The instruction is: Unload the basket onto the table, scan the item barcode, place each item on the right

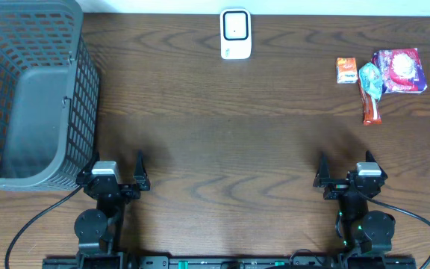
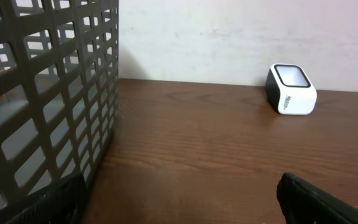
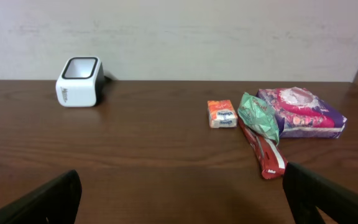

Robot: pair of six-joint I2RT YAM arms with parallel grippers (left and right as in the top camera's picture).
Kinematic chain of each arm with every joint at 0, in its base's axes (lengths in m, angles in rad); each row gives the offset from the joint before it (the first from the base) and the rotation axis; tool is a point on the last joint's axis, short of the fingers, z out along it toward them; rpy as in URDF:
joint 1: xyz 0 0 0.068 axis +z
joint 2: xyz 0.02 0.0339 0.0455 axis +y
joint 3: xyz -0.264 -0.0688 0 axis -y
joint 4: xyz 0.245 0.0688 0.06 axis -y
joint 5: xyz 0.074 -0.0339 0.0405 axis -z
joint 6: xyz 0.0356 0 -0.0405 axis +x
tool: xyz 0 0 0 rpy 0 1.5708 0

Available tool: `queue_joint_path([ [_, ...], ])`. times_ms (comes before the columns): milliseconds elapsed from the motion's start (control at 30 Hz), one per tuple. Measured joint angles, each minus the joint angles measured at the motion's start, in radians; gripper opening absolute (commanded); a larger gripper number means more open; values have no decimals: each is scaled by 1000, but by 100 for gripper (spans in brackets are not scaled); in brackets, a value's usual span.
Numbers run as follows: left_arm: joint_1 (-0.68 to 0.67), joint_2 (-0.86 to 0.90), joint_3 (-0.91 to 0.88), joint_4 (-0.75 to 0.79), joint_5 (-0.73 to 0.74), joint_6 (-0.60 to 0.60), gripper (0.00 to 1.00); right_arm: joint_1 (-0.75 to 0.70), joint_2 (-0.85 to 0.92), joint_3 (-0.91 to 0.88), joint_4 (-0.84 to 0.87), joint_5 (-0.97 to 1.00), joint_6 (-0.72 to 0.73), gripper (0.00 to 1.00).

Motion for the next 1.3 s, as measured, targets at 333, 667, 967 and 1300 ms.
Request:
queue_joint_path([
  [333, 0, 0, 0, 0, 0, 0, 98, 0, 0, 0, 0, 0, 10, 99],
  [667, 0, 0, 0, 0, 0, 0, 98, 0, 0, 0, 0, 0, 22, 99],
  [967, 0, 0, 0, 0, 0, 0, 98, 0, 0, 0, 0, 0, 23, 99],
  [1300, 0, 0, 0, 0, 0, 0, 98, 0, 0, 0, 0, 0, 23, 99],
])
